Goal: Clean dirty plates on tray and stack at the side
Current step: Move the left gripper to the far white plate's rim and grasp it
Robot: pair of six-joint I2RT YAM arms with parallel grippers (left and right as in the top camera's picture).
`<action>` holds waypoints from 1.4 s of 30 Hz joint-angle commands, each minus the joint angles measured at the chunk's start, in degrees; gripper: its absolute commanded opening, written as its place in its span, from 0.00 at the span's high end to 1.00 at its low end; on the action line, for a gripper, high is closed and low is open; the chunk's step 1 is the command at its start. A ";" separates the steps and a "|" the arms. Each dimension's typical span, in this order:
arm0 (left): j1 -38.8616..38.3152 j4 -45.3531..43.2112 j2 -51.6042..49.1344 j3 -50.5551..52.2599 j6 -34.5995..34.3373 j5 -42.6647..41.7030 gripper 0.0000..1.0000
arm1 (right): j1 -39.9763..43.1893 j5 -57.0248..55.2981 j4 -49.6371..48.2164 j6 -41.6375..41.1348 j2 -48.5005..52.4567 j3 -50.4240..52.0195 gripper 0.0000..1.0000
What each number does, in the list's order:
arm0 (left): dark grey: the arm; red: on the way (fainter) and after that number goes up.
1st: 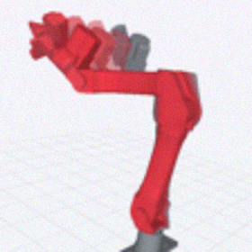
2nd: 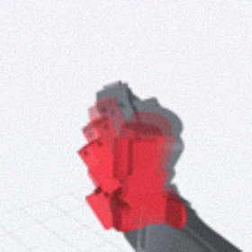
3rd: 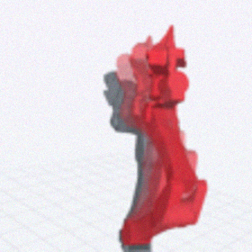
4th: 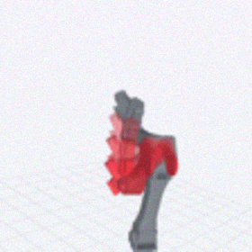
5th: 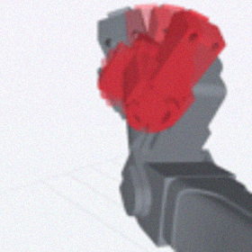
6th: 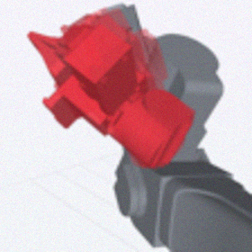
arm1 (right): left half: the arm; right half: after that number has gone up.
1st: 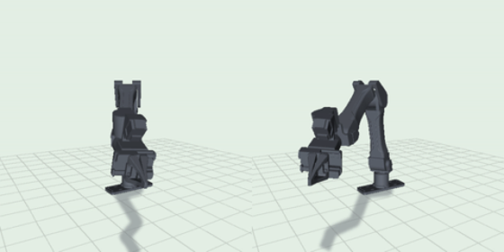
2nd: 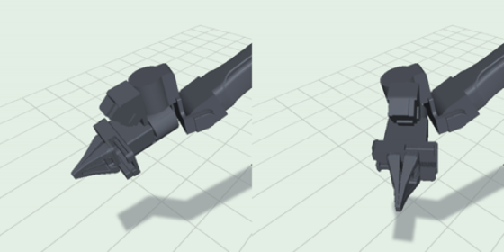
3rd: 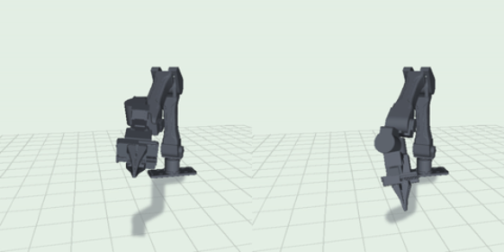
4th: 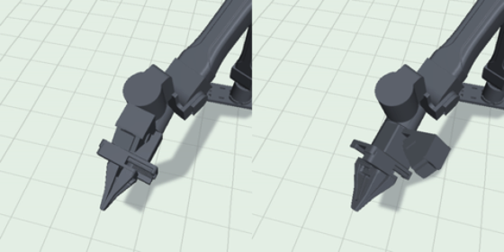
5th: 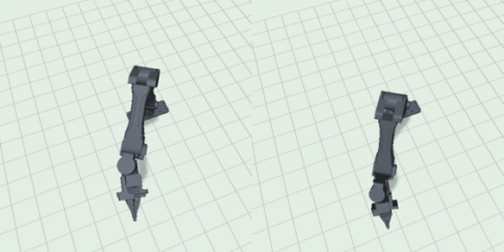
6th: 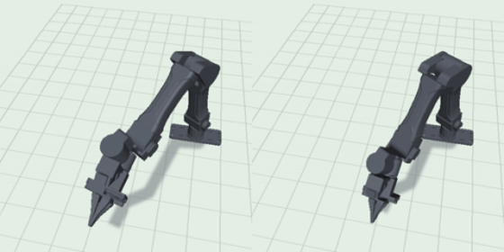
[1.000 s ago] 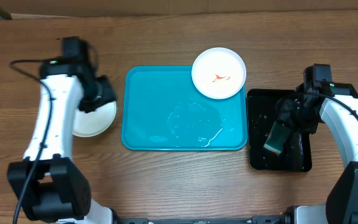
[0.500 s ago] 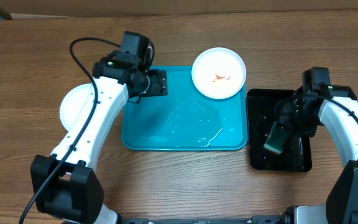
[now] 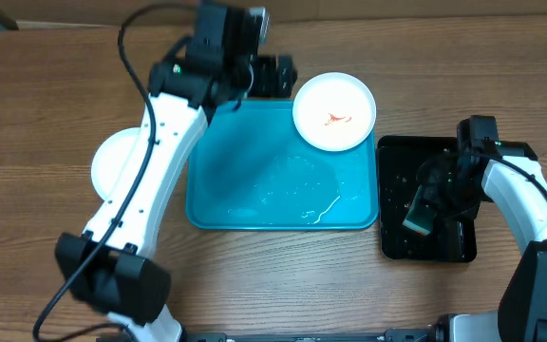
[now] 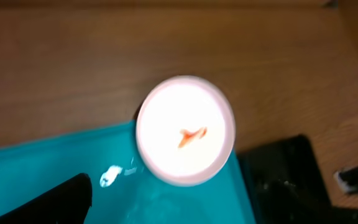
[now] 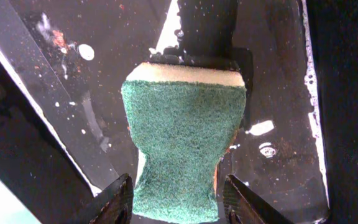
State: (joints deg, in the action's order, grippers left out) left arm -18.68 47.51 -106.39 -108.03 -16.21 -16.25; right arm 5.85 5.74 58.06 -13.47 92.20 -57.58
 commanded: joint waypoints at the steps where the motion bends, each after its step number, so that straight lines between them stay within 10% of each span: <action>1: -0.11 0.37 -7.43 -5.40 1.18 -4.98 0.09 | -0.35 0.33 -0.28 -0.20 -0.52 0.20 0.51; 19: -0.13 2.60 -27.15 -7.30 -1.20 -6.58 0.36 | -0.35 0.33 -0.33 -0.17 -0.52 0.20 0.51; 42: -3.85 -2.95 -28.35 -3.80 -5.92 2.34 0.36 | -0.35 0.33 0.09 -0.17 -0.52 0.20 0.51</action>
State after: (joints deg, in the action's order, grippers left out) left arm -22.17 45.10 -133.32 -113.56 -20.88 -15.84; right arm 5.85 5.78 58.19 -13.47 92.20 -57.58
